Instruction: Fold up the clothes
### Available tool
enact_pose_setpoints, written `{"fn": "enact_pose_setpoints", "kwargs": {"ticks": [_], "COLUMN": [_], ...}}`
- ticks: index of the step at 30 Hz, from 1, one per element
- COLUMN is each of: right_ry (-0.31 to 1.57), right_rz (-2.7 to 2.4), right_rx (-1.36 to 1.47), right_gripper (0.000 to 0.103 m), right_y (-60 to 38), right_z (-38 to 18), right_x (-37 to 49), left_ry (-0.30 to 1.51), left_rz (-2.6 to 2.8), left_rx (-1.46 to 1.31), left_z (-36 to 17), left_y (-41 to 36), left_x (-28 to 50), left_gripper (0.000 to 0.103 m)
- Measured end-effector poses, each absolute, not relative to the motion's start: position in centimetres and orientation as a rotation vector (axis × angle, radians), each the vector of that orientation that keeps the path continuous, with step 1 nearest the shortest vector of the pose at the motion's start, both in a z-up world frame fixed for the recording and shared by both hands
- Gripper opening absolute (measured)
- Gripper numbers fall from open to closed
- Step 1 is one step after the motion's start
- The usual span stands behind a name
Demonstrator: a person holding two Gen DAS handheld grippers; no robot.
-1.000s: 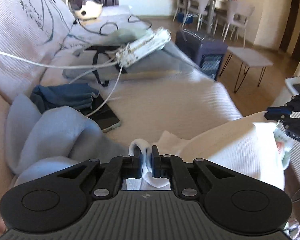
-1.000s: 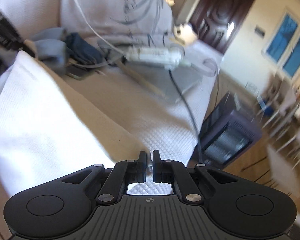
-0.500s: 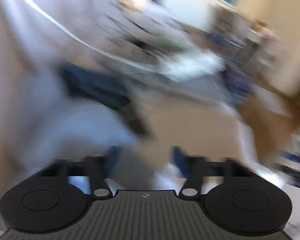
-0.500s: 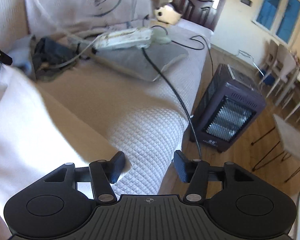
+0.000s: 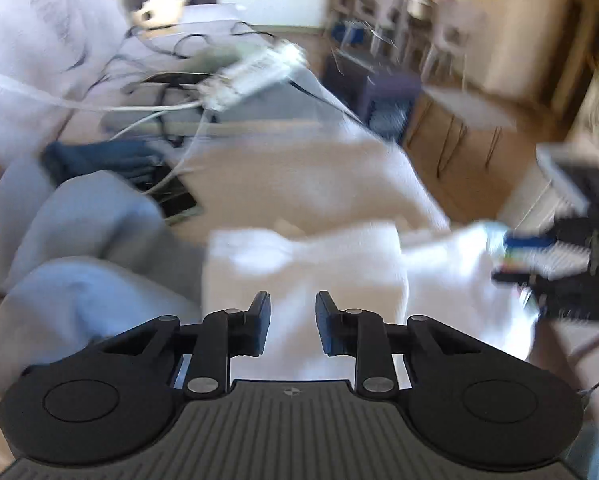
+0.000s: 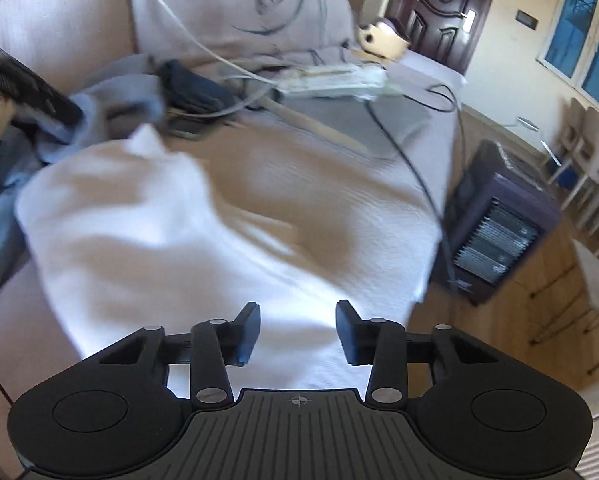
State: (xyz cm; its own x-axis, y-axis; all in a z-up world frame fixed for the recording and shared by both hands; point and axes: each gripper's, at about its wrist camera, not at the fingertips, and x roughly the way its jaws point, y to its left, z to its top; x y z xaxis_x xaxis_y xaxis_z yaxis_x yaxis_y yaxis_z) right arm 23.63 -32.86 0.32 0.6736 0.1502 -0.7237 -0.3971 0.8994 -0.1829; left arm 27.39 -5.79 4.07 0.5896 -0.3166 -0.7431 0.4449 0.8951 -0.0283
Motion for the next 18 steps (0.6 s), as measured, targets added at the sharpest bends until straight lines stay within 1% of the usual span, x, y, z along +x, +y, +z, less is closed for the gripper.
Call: {"fn": "enact_pose_setpoints", "kwargs": {"ticks": [2, 3, 4, 7, 10, 11, 12, 14, 15, 16, 17, 18], "right_ry": [0.775, 0.776, 0.782, 0.799, 0.825, 0.84, 0.837, 0.831, 0.826, 0.822, 0.818, 0.814], "right_rz": [0.28, 0.248, 0.221, 0.143, 0.104, 0.095, 0.093, 0.089, 0.092, 0.1, 0.108, 0.115], "right_rx": [-0.296, -0.26, -0.224, -0.116, -0.118, -0.097, -0.096, -0.095, -0.131, -0.155, -0.179, -0.202], "right_gripper": [0.039, 0.04, 0.043, 0.043, 0.043, 0.043, 0.043, 0.043, 0.041, 0.033, 0.02, 0.0], "right_y": [-32.4, -32.6, -33.2, -35.0, -35.3, -35.4, -35.3, -35.1, -34.6, -34.3, -34.1, -33.8], "right_z": [-0.2, -0.4, -0.6, -1.1, -2.3, -2.7, -3.0, -3.6, -3.9, -3.9, -3.9, -4.0], "right_x": [23.5, 23.6, 23.8, 24.3, 25.7, 26.3, 26.7, 27.4, 27.5, 27.4, 27.3, 27.2], "left_ry": [0.792, 0.781, 0.786, 0.834, 0.859, 0.85, 0.838, 0.831, 0.83, 0.824, 0.818, 0.807], "left_rz": [-0.34, -0.286, -0.276, -0.319, -0.313, -0.315, -0.329, -0.337, -0.333, -0.334, -0.335, -0.336], "left_rx": [0.261, 0.275, 0.244, 0.132, 0.144, 0.161, 0.165, 0.172, 0.18, 0.192, 0.204, 0.222], "left_z": [2.7, 2.4, 2.2, 1.9, 0.6, 0.2, -0.2, -0.8, -0.9, -0.8, -0.6, -0.1], "left_y": [-6.9, -6.8, -6.4, -5.2, -6.1, -6.4, -6.6, -6.7, -6.7, -6.6, -6.5, -6.4], "left_x": [27.4, 27.9, 28.4, 30.4, 32.1, 32.3, 32.3, 32.7, 32.8, 32.9, 32.9, 32.7], "left_gripper": [0.027, 0.038, 0.043, 0.044, 0.044, 0.043, 0.034, 0.018, 0.012, 0.01, 0.008, 0.008]}}
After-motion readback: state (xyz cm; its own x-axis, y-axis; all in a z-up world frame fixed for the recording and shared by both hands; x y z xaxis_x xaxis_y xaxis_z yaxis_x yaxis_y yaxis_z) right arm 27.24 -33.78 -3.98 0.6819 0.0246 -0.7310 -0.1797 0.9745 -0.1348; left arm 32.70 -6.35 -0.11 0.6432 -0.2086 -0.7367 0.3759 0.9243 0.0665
